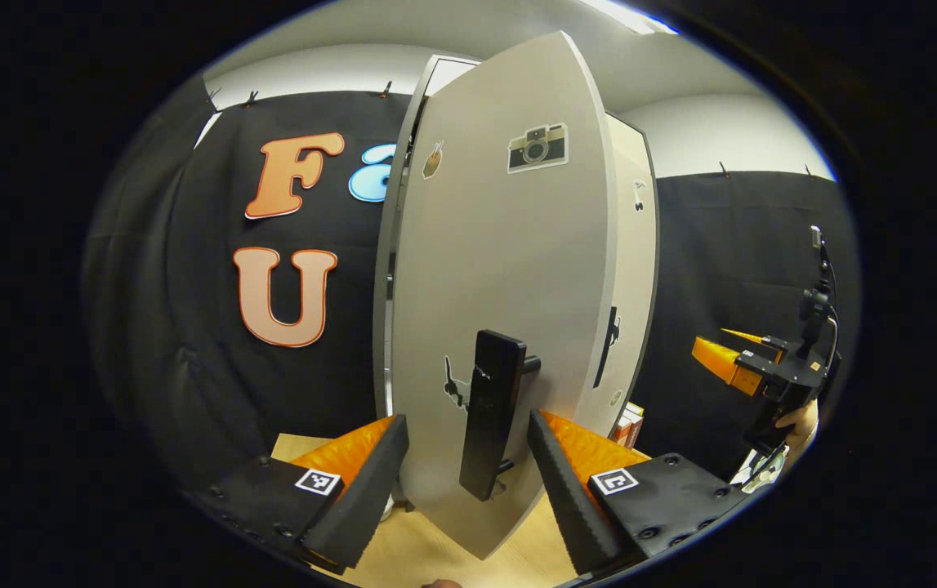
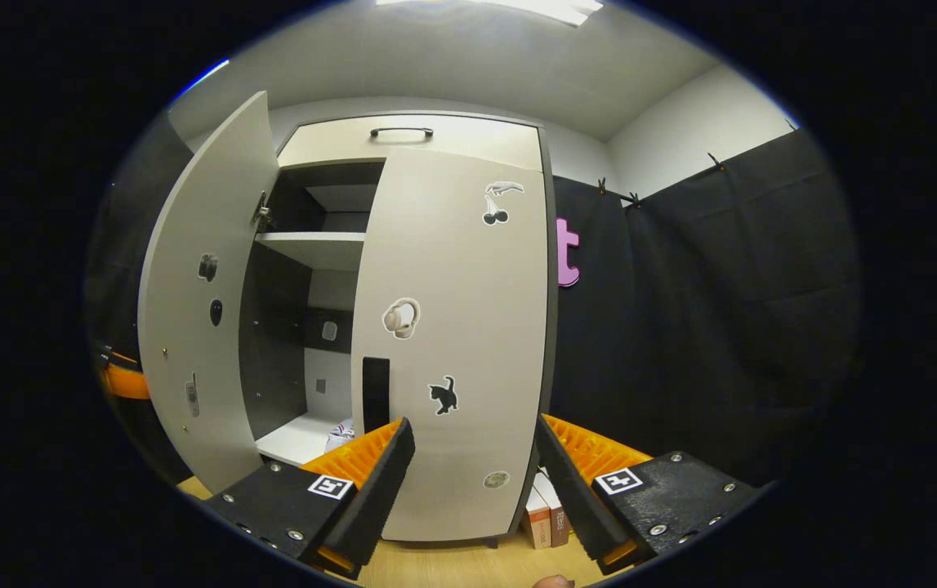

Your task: Grab one shoe with the right hand and put it into the shoe cabinet, grab the other shoe with the left hand and put it into the shoe cabinet; then close the right door with the right hand and the left door with the left hand.

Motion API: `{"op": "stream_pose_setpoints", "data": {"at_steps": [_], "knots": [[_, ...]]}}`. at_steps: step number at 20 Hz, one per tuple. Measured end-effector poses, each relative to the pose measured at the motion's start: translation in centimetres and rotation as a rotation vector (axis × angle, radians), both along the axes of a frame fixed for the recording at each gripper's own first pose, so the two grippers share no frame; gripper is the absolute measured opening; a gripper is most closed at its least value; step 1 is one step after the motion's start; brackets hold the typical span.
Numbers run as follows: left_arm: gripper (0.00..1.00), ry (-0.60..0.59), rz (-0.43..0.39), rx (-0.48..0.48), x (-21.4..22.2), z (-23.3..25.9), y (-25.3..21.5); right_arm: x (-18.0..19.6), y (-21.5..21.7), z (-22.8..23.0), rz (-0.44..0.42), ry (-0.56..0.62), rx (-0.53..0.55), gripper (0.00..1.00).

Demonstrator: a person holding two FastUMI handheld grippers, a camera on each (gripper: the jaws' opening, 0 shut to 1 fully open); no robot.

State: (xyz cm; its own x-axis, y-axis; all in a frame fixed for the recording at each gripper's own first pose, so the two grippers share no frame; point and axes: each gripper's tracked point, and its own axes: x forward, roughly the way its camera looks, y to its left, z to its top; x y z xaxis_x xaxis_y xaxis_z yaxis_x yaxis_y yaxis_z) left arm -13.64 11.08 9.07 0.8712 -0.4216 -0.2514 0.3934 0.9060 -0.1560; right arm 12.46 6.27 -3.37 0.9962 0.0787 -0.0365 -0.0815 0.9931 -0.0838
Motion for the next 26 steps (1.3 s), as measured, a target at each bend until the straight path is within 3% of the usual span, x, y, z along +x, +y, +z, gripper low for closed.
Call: {"op": "stream_pose_setpoints", "data": {"at_steps": [6,7,8,13,20,26], "knots": [[0.96,0.006,-0.022,-0.011,0.8,-0.7,-2.9,-0.6,-0.7,-0.3,0.000,0.008,-0.014,0.92],[0.94,0.027,-0.022,-0.018,0.9,-1.3,-3.3,-0.7,-1.0,-0.4,-0.005,0.009,-0.015,0.97],[0.96,0.043,-0.013,-0.029,1.3,-1.7,-3.5,-0.8,-1.4,-0.5,-0.009,0.010,-0.016,0.92],[0.96,0.068,-0.021,-0.091,3.2,-2.5,-6.3,-1.0,-3.7,-1.1,-0.045,0.027,-0.009,0.92],[0.98,0.084,-0.014,-0.082,6.3,-4.6,-11.9,-1.4,-7.5,-1.8,-0.113,0.045,0.004,0.92],[0.96,0.058,0.015,-0.045,7.9,-4.6,-13.6,-1.8,-9.7,-2.1,-0.155,0.050,0.013,0.92]]}}
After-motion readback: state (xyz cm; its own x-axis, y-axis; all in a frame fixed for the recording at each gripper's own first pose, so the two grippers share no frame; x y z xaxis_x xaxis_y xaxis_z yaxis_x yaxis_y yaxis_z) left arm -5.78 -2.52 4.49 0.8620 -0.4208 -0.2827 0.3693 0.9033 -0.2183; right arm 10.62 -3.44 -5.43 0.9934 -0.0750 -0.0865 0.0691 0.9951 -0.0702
